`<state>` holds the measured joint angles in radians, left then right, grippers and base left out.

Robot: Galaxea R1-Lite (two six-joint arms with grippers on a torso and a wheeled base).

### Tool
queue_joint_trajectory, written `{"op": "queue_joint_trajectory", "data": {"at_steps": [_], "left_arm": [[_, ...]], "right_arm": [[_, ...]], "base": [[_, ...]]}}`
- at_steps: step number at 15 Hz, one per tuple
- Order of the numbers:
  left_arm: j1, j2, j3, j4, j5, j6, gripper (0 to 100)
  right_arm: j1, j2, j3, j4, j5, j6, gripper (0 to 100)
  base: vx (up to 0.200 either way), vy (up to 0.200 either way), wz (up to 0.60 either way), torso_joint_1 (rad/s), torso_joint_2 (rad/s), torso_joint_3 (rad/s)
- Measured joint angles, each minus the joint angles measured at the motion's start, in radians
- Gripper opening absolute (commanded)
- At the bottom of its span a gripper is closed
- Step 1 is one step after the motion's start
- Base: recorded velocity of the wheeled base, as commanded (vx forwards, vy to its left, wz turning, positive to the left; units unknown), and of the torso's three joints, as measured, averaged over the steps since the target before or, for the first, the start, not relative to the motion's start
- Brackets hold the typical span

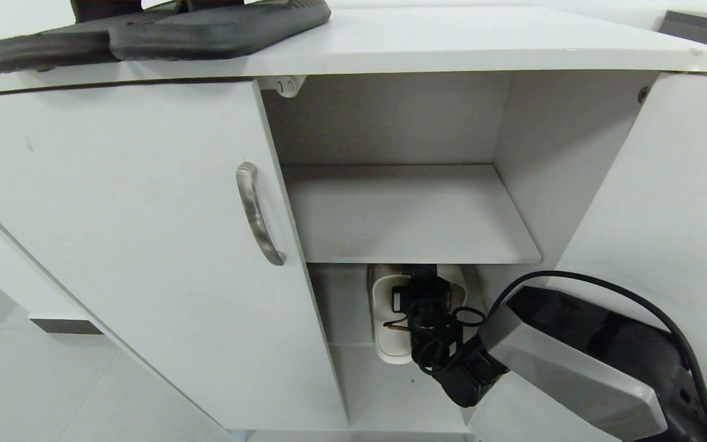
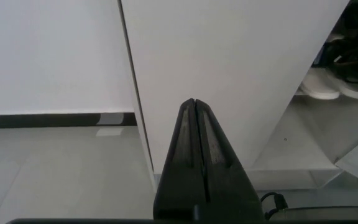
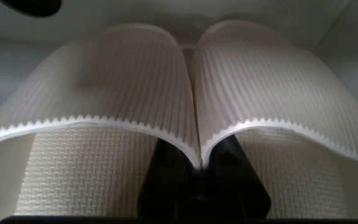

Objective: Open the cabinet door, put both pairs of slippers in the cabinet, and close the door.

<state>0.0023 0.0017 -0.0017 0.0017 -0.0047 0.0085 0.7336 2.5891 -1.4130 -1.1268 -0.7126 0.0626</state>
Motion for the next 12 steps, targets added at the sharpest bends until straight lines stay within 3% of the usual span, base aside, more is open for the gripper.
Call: {"op": "queue_joint_trajectory", "data": {"at_steps": [4, 5, 8, 12], "left_arm": [[0.001, 0.0, 0.0, 0.0, 0.0, 0.0, 0], [0.001, 0.0, 0.0, 0.0, 0.0, -0.002, 0], [0.0, 0.0, 0.0, 0.0, -0.001, -0.004, 0], [0.001, 0.0, 0.0, 0.0, -0.001, -0.004, 0]], "right_arm": [[-0.019, 0.055, -0.111, 0.051, 0.016, 0.0, 0], [-0.018, 0.065, -0.123, 0.053, 0.016, 0.0, 100], [-0.019, 0.074, -0.104, 0.043, 0.016, -0.01, 100], [-0.006, 0.033, 0.05, -0.135, 0.037, -0.077, 100]], "base": [[0.0, 0.0, 0.0, 0.0, 0.0, 0.0], [0.0, 0.0, 0.0, 0.0, 0.0, 0.0], [0.0, 0.0, 0.0, 0.0, 0.0, 0.0], [0.0, 0.0, 0.0, 0.0, 0.0, 0.0]]}}
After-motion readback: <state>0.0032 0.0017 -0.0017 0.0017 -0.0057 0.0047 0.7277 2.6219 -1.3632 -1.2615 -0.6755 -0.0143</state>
